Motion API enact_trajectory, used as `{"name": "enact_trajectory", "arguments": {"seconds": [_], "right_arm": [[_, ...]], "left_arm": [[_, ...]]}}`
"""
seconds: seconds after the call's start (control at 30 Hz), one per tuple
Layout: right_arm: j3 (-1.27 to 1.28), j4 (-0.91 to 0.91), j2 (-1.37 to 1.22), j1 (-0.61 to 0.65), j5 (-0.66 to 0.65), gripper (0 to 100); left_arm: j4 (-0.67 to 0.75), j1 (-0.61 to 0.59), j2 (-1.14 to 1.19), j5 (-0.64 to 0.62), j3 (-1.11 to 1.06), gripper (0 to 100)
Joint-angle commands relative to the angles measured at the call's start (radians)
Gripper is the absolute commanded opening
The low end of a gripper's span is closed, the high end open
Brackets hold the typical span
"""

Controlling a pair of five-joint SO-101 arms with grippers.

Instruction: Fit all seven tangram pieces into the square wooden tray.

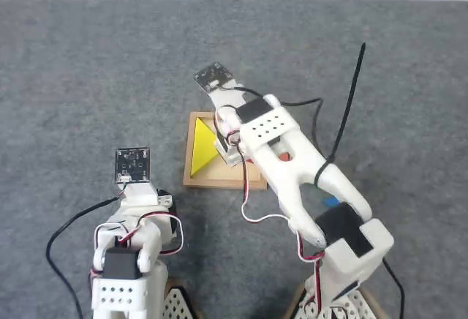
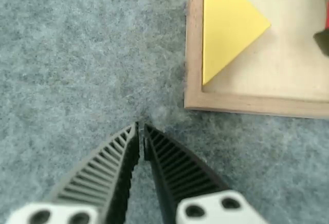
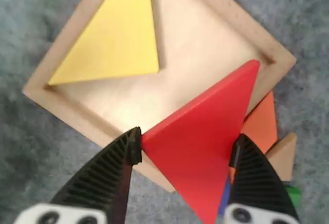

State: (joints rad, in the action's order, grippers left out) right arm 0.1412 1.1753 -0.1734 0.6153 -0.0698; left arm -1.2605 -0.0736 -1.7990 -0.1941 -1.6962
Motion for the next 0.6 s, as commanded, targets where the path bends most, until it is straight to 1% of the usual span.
{"name": "enact_trajectory", "arguments": {"seconds": [0.0,0.2,0.47,0.57], "right_arm": [[0.009,-0.033,0.088,0.018,-0.069,18.3],[0.011,-0.054,0.087,0.085,-0.121,18.3],[0.014,-0.056,0.087,0.085,-0.21,18.3],[0.048,-0.091,0.087,0.088,-0.235,18.3]], "left_arm": [[-0.002,-0.006,-0.02,0.011,0.013,1],[-0.002,-0.006,-0.02,0.011,0.013,1],[-0.002,-0.006,-0.02,0.011,0.013,1],[-0.002,-0.006,-0.02,0.011,0.013,1]]}}
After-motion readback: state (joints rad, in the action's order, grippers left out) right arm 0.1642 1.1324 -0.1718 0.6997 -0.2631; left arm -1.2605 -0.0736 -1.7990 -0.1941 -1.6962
